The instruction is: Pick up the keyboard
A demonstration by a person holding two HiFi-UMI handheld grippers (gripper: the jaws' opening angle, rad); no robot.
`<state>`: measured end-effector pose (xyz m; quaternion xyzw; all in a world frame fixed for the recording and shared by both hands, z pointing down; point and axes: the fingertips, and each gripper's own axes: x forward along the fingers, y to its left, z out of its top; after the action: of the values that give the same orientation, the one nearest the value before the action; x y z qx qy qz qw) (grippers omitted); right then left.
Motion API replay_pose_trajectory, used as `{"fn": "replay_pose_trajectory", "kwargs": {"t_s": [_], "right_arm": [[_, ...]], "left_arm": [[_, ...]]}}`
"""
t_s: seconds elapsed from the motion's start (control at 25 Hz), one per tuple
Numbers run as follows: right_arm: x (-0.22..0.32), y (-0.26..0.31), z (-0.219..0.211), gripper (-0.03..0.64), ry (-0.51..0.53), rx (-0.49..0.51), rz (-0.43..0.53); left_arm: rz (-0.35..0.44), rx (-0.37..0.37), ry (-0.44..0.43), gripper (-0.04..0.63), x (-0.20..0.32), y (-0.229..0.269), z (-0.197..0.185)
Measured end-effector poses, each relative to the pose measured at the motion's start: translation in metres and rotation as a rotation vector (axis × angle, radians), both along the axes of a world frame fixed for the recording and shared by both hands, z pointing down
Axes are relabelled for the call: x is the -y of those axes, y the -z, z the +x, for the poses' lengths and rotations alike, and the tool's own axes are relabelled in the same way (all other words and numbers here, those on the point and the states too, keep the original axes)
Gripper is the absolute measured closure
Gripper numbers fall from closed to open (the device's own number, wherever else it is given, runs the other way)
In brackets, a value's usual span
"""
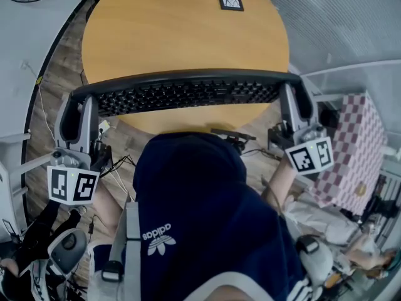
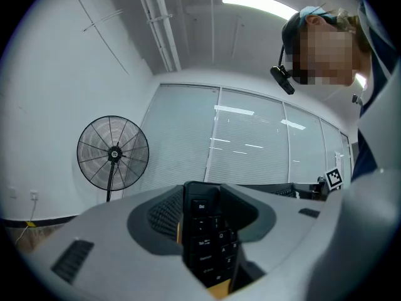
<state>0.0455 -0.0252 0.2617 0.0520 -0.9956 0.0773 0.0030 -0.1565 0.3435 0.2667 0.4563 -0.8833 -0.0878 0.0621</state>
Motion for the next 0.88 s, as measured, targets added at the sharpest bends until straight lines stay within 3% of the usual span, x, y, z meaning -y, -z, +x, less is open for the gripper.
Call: {"fn": "replay_pose_trajectory", "kwargs": {"t_s": [0.88], "right_arm": [[0.004, -0.008, -0.014, 0.449, 0.002, -0.039, -0.009]], "left_arm": [[-0.016, -0.011, 0.003, 0.414, 0.004, -0.004, -0.014]]}}
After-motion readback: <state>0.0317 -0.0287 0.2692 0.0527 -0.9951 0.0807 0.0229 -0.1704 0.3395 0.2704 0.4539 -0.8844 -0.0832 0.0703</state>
